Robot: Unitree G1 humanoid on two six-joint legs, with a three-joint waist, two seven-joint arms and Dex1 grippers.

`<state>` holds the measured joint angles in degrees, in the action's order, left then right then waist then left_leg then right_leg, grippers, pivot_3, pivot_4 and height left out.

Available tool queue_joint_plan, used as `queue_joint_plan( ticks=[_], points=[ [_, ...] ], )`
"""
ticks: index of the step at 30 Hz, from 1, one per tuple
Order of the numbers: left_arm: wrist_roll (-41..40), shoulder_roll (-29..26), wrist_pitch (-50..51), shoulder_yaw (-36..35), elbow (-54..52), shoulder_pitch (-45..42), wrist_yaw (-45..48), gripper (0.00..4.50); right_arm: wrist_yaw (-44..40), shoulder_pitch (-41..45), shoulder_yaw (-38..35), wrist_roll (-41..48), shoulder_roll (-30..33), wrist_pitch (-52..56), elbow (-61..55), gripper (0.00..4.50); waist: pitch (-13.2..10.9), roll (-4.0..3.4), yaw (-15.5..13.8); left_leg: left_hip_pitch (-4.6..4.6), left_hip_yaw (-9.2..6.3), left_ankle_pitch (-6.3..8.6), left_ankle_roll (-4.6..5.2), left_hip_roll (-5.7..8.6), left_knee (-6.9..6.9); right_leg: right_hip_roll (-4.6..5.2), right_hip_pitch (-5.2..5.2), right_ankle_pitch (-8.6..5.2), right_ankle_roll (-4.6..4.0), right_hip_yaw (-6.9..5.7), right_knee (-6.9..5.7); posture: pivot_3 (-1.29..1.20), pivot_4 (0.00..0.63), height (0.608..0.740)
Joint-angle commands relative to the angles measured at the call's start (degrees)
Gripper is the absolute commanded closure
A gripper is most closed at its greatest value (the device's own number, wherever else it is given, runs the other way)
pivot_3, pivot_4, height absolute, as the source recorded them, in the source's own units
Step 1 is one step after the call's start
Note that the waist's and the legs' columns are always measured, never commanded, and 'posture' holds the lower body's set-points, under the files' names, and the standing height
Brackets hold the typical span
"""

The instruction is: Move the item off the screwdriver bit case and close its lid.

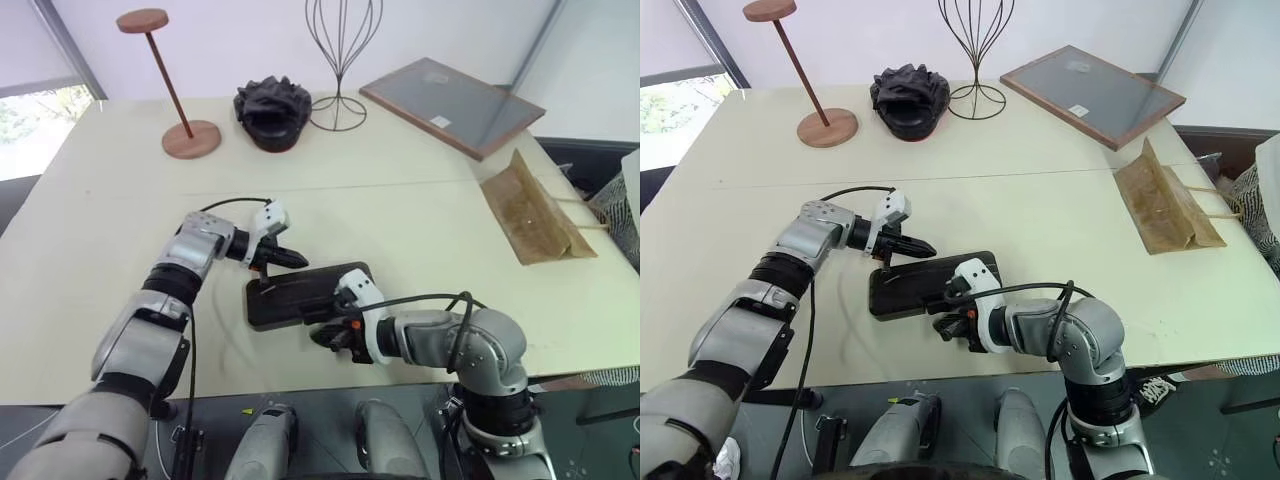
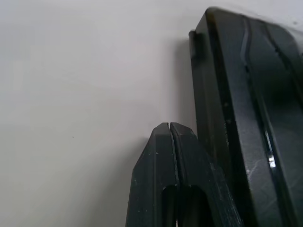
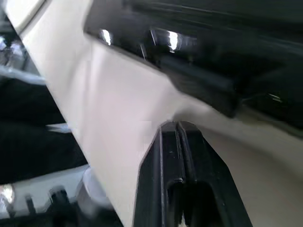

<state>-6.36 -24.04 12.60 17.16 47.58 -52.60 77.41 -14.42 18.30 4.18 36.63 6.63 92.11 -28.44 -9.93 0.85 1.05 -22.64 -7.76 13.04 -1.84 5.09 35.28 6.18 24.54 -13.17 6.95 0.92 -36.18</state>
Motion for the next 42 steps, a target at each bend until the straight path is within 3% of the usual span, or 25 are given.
queue_joint_plan(
  ticks=[1, 7, 19, 23, 27, 42],
  points=[
    [1.4, 0.9, -2.5, -0.3, 0.6, -1.7, 1.1, 4.5, 6.6, -1.2, -1.1, -2.8, -2.8, 0.4, 0.1, 4.48, 0.0, -0.01, 0.0, 0.02, 0.0, 0.0, 0.0, 0.0, 0.0, -0.01, -0.01, 0.0, 0.0, 0.0, -0.02, 0.0, 0.15, 0.74],
    [3.4, 2.7, -4.4, 0.3, 0.6, -0.6, 1.9, 4.5, 10.5, -0.7, -1.3, -5.7, -3.4, 0.4, -0.7, 4.48, 0.0, -0.02, 0.0, 0.14, -0.01, 0.0, 0.0, 0.0, 0.0, -0.04, -0.14, 0.0, 0.01, 0.0, -0.04, 0.0, 0.15, 0.74],
    [8.8, 6.8, -10.4, 4.1, -0.1, 3.6, 3.0, 4.5, 9.0, 1.7, 15.0, -12.3, 11.9, -17.8, -1.1, 4.48, 0.3, 0.11, -0.2, 0.32, -0.04, 0.0, 0.01, 0.03, 0.05, -0.02, -0.48, -0.02, 0.13, -0.04, 0.08, 0.0, 0.15, 0.74],
    [11.1, 7.6, -12.5, 5.4, 0.7, 5.0, 3.5, 4.5, 9.0, 3.8, 17.3, -14.2, 12.7, -23.6, 1.1, 4.48, 0.5, 0.2, -0.1, 0.5, -0.06, 0.01, 0.02, 0.0, 0.04, -0.04, -0.67, -0.03, 0.15, -0.06, 0.08, 0.0, 0.15, 0.74],
    [12.3, 8.5, -13.0, 5.6, 0.4, 6.2, 4.0, 4.5, 8.8, 5.7, 19.4, -15.6, 13.2, -27.2, 2.7, 4.48, 0.5, 0.21, 0.2, 1.24, -0.07, 0.08, 0.13, -0.1, -0.15, -0.13, -1.37, -0.25, 0.43, -0.06, 0.27, 0.0, 0.15, 0.74],
    [14.2, 7.8, -10.4, 7.7, -7.3, 13.4, 6.4, 4.5, 9.4, 10.0, 22.0, -18.8, 14.4, -34.5, 5.9, 4.48, 0.9, 0.05, 1.6, 1.27, -0.05, 0.23, 0.35, -0.67, -0.18, -0.6, -1.35, -0.27, 0.38, -0.05, 0.43, 0.0, 0.15, 0.74]
  ],
)
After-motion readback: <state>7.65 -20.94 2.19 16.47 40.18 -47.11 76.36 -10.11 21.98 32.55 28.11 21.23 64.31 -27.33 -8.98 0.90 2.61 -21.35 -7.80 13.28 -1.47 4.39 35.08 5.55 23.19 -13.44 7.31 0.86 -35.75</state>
